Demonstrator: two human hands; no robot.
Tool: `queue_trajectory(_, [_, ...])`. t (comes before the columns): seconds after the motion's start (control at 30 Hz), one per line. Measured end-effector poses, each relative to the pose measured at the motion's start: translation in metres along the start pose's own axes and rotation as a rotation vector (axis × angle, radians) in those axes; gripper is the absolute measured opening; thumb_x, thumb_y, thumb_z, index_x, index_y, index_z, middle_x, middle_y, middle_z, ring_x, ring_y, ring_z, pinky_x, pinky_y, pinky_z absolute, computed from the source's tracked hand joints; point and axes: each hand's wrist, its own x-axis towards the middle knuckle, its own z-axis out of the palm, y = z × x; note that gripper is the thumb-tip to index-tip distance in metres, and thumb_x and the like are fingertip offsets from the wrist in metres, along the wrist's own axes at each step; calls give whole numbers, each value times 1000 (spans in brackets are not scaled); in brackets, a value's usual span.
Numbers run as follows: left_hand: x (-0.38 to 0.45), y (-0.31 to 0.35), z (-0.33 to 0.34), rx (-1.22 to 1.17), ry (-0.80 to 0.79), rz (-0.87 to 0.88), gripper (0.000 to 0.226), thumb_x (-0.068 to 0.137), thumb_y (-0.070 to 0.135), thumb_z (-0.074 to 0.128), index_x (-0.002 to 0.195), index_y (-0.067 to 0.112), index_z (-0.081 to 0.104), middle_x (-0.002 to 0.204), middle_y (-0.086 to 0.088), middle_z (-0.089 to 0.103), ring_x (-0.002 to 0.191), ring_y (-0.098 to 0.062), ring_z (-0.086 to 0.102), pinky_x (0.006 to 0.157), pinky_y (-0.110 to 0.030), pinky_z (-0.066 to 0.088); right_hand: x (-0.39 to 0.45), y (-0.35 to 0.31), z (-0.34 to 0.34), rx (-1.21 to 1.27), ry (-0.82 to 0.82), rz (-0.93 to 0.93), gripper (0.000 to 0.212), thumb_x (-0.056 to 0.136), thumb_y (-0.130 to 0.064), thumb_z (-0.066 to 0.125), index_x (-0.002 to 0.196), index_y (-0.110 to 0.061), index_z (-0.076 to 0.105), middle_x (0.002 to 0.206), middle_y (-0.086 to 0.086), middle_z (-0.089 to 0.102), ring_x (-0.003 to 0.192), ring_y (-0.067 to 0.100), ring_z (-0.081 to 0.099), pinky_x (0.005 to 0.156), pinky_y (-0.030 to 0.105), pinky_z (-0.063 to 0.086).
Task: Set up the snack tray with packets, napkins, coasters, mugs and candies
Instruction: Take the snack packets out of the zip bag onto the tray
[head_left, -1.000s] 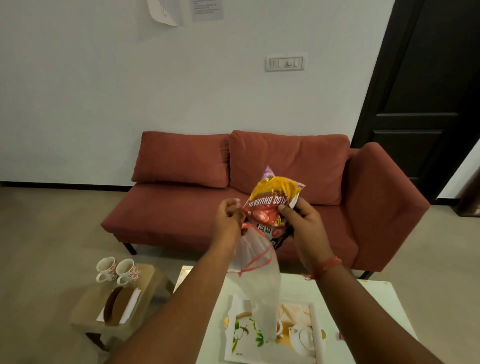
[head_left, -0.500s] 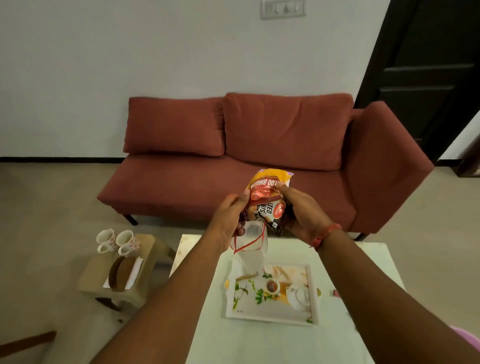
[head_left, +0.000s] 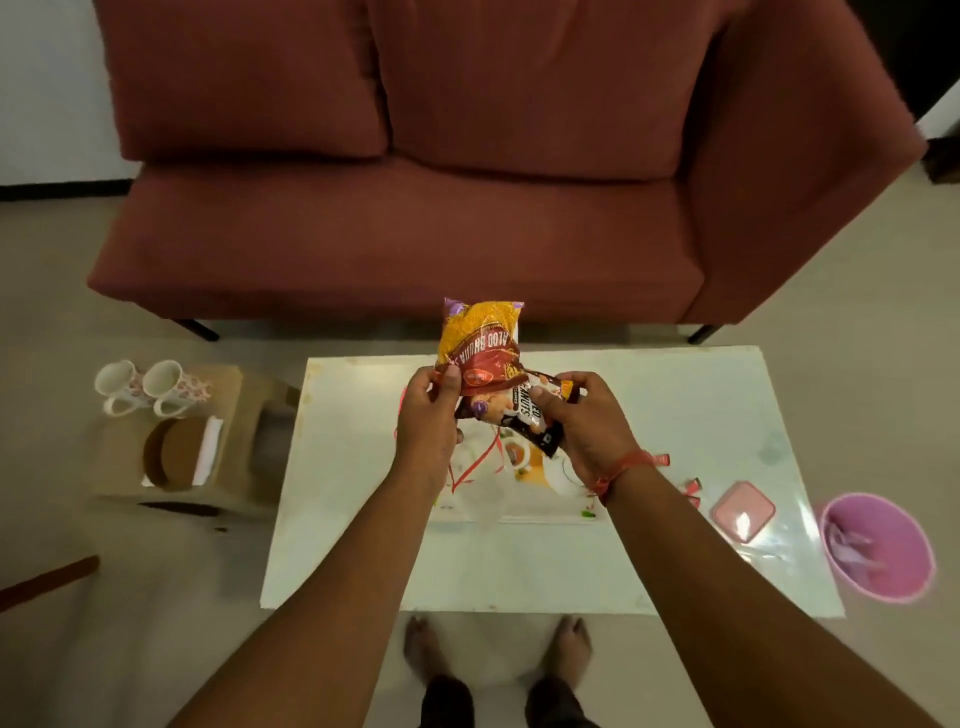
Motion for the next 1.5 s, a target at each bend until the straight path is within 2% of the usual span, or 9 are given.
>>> queue_trajectory(0.33, [-10, -61, 4, 11, -17, -57, 9, 99, 39, 51, 99, 32, 57, 68, 4, 55, 52, -8, 41, 49, -26, 38, 111, 76, -87, -714, 239, 47, 52, 94, -11, 58, 138, -10, 30, 114, 13, 58, 94, 30, 60, 80, 37, 53])
queue_trajectory(0.5, [-28, -84, 2, 108, -71, -50, 13, 98, 39, 52, 97, 28, 60, 60, 4, 55, 42, -6, 37, 42, -22, 34, 165, 107, -104, -800, 336, 152, 37, 92, -14, 61, 119, -8, 36, 116, 18, 63, 86, 30, 62, 75, 40, 57])
queue_trajectory(0.67, [-36, -105, 2, 173, -109, -86, 16, 94, 39, 53, 96, 25, 60, 64, 1, 62, 39, -4, 39, 38, -18, 33, 206, 132, -105, -731, 314, 176, 42, 94, -16, 60, 128, -5, 36, 121, 17, 60, 85, 25, 58, 54, 23, 44])
queue_trajectory(0.9, [-41, -108, 6, 183, -143, -109, 11, 96, 30, 54, 94, 21, 61, 64, 13, 65, 44, 2, 54, 43, -8, 38, 191, 142, -107, -986, 431, -113, 51, 94, -28, 61, 136, -9, 42, 135, 15, 47, 123, 35, 49, 100, 47, 44])
queue_trajectory(0.97, [-42, -101, 8, 163, -173, -115, 11, 97, 27, 54, 91, 20, 60, 60, 15, 63, 42, 1, 52, 44, -10, 37, 159, 129, -93, -722, 260, -202, 40, 97, -33, 57, 130, -11, 51, 123, 4, 57, 112, 24, 57, 100, 42, 48])
queue_trajectory(1.1, [-40, -88, 17, 246, -243, -105, 14, 96, 30, 57, 83, 26, 57, 71, 14, 63, 48, -1, 52, 46, -39, 35, 79, 110, -65, -136, -398, 156, 50, 92, -52, 55, 129, -19, 55, 118, 9, 65, 104, 27, 66, 88, 46, 56])
queue_trajectory(1.2, [-40, -81, 22, 368, -301, -102, 11, 96, 38, 56, 92, 29, 59, 89, 12, 68, 80, -4, 64, 62, -19, 44, 49, 122, -66, -137, -550, 210, 59, 80, -43, 71, 134, -24, 55, 126, 15, 62, 112, 33, 64, 86, 44, 57])
queue_trajectory(1.37, [-47, -77, 24, 402, -297, -98, 16, 99, 37, 50, 92, 26, 60, 96, 15, 73, 108, -2, 59, 90, -23, 41, 58, 144, -93, -70, -184, 204, 34, 89, -19, 68, 122, -19, 60, 106, 14, 67, 90, 24, 70, 69, 35, 56])
queue_trajectory(1.5, [-50, -86, 19, 395, -268, -84, 19, 100, 37, 49, 88, 29, 61, 102, 15, 72, 113, -5, 58, 92, -25, 40, 96, 179, -119, -447, 202, 177, 47, 85, -20, 70, 129, -19, 52, 120, 11, 66, 103, 28, 65, 85, 36, 54])
